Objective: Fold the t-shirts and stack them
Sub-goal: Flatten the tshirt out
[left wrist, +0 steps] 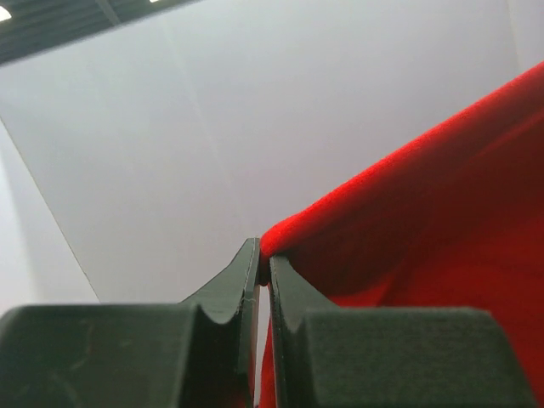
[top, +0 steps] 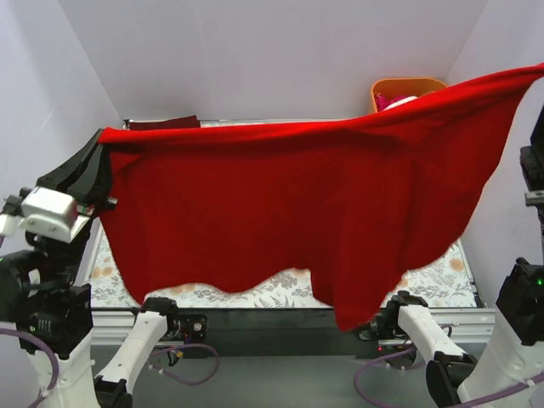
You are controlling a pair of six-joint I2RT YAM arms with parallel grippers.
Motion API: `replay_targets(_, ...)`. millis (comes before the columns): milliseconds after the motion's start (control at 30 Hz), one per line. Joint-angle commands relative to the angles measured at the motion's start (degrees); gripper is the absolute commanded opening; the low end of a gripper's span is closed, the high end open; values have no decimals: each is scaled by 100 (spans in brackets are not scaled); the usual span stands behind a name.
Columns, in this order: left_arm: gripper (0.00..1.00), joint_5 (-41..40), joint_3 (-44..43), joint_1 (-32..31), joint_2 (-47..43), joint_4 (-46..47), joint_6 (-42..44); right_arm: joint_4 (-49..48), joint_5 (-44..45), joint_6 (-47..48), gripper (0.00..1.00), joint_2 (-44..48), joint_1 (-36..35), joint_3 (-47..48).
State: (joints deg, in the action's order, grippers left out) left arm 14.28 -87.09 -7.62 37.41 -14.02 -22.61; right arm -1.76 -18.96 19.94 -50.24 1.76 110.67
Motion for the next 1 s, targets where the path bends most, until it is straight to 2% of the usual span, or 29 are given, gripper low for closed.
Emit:
replay_targets(0,0,-217,218,41,522,-759,292,-61,166,273,1,-504,17,-510)
replay_targets(100,0,-22,885,41,487,-822,310,-105,-473,247,1,-408,26,-1502)
replay_targets(133,0,56,1322,41,469,-830,301,-123,-660,325,1,-243,17,-2244)
replay_targets(233,0,310,2079,41,443,-804,310,-184,-1293,535,1,-13,17,-3382)
replay_targets(400,0,549,4063,41,582,47,266,-578,-1444,1046,1,-21,-61,-5525)
replay_targets(533,0,558,4927,41,1469,1101,327,-807,-1208,1565,1,-731,-465,-6214)
replay_targets(567,0,541,4964,41,2089,1364,362,-852,-1154,1730,1,-1125,-614,-6277)
replay_targets(633,0,497,4939,41,2785,1856,459,-1088,-935,1872,1,-1548,-799,-6382)
replay_targets(700,0,303,4746,50,3840,2017,468,-1273,-628,1978,1,-2163,-888,-6348)
replay_targets(767,0,198,4211,76,4491,1939,399,-1415,-478,2004,1,-2744,-975,-6190)
replay_targets(800,0,189,4017,111,5112,1886,363,-1424,-338,1978,1,-2937,-993,-6102)
replay_targets(967,0,224,2569,199,6505,1211,240,-1503,190,1961,1,-4087,-1143,-5400)
